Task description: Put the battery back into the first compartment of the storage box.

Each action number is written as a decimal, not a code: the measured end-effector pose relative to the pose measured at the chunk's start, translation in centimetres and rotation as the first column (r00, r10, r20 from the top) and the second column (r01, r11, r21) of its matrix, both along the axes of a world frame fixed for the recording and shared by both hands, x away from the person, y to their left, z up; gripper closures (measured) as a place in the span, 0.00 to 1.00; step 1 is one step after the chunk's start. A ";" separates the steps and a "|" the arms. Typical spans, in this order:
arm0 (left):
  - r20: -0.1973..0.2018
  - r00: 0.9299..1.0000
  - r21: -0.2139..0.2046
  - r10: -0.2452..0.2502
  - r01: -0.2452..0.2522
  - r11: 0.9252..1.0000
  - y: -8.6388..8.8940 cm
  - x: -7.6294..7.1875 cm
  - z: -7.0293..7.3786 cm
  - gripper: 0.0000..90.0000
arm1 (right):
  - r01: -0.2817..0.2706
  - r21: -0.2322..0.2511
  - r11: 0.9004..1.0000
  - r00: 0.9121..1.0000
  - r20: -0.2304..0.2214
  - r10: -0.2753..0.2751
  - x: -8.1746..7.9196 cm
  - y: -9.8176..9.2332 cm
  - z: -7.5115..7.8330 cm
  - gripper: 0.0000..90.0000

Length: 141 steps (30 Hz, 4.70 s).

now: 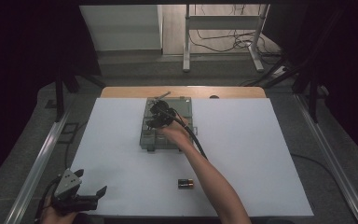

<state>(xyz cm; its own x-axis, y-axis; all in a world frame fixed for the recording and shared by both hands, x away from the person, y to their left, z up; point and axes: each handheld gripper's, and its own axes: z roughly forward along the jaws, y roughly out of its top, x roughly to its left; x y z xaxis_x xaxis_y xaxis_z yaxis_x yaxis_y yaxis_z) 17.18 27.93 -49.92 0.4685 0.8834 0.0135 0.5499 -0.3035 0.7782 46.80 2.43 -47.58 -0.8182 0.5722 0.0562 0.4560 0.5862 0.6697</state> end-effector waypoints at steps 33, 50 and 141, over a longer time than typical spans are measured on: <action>-0.010 1.000 0.024 -0.002 0.002 1.000 -0.3 0.1 0.0 0.01 | -0.114 -0.042 0.993 0.993 -0.019 0.114 -6.8 -8.7 1.7 0.00; -0.008 1.000 0.038 -0.003 0.003 0.999 -0.5 0.1 0.0 0.01 | -0.129 -0.005 0.992 0.986 -0.107 0.127 -11.3 -12.2 1.7 0.00; -0.004 1.000 0.028 -0.009 0.009 1.000 -0.4 0.1 0.0 0.02 | -0.113 -0.074 0.991 0.993 -0.035 0.111 -11.0 -11.6 1.9 0.85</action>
